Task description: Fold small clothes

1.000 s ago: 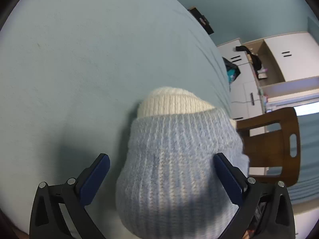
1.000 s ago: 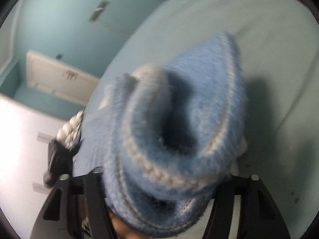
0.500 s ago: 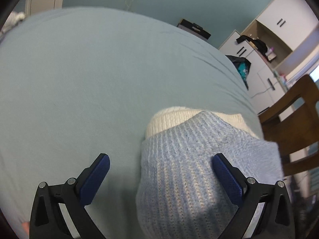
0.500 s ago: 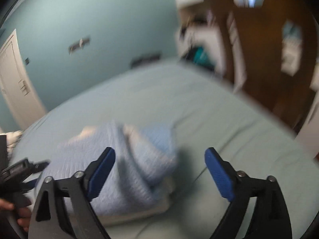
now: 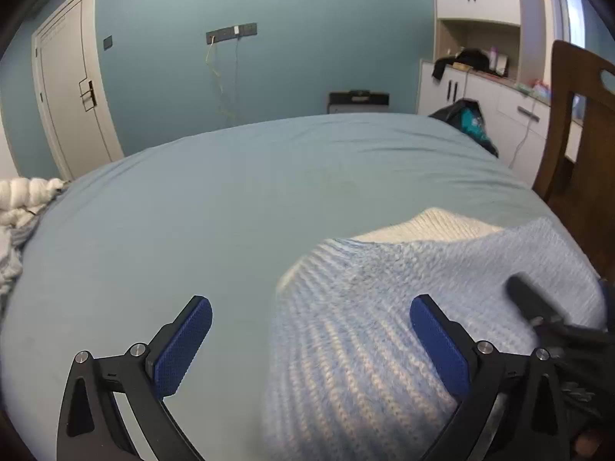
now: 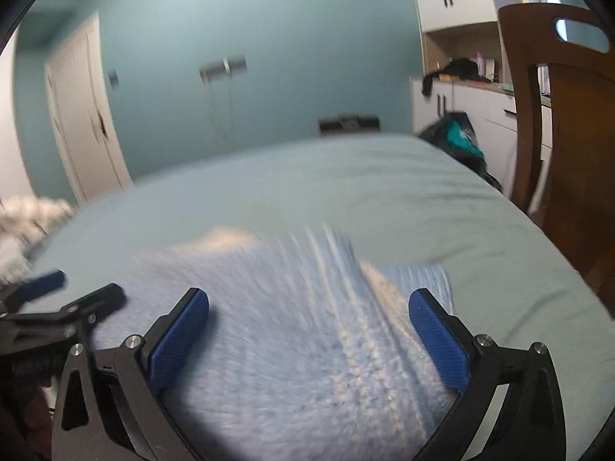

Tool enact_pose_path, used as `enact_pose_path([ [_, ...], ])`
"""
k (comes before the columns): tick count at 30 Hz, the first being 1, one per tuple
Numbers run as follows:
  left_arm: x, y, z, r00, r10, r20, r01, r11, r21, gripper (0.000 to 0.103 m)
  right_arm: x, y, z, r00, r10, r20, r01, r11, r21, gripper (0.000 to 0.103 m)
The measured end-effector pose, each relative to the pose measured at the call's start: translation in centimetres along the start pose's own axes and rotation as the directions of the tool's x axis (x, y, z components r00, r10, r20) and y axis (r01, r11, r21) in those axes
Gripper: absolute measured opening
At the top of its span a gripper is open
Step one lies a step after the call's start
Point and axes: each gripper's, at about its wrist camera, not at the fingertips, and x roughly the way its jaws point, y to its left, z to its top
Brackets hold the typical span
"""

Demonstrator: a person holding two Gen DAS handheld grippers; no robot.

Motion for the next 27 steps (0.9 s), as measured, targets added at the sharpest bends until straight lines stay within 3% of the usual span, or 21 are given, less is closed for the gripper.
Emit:
enact_pose_path([
  [1,0.3,0.2,-0.3,1.0,-0.006,-0.013,0.006,1.0,-0.02,0.103,1.0,-0.5,-0.7,0.998,0.018,-0.057,-0.017,1.0,0.017,0.102],
  [3,1.3,0.7,-0.6,0.997,-0.046,-0.068,0.039,0.994,-0.099,0.103,1.3,-1.4,-1.7,0.995,0.035,-0.097,-0.029,0.998,0.06,0.102],
  [5,1.1,1.0,-0.6,0.997,-0.039,-0.069,0.031,0.993,-0.112,0.103,1.0,-1.5,-1.5,0.993,0.031,-0.11,-0.027,0.999,0.042,0.102],
  [9,0.9,1.1,-0.5,0.998,-0.033,-0.058,0.028,0.997,-0.076,0.103,0.3,-1.5,-1.5,0.994,0.022,-0.106,-0.018,0.999,0.038,0.102],
  [14,1.2,2.8,0.5,0.981,-0.143,-0.129,0.117,0.974,-0.193,0.103,-0.1,-1.6,-1.5,0.995,0.038,-0.088,-0.032,0.997,0.068,0.102],
  [17,0.9,3.8,1.4,0.974,-0.16,-0.159,0.124,0.968,-0.216,0.103,-0.5,-2.2,-1.3,0.991,0.086,-0.101,-0.076,0.992,0.097,0.102],
  [22,-1.6,4.8,3.5,0.978,-0.173,-0.116,0.149,0.971,-0.187,0.103,-4.2,-7.1,-0.5,0.978,0.197,0.064,-0.207,0.933,0.293,0.102],
  [24,-2.7,5.6,4.7,0.982,-0.171,-0.085,0.156,0.975,-0.159,0.103,-4.1,-9.3,-0.3,0.978,0.197,0.063,-0.206,0.915,0.346,0.102],
  [27,-2.9,7.0,5.6,0.986,-0.146,-0.085,0.134,0.982,-0.13,0.103,-2.1,-12.6,-0.1,0.982,0.191,-0.007,-0.168,0.878,0.449,0.102],
])
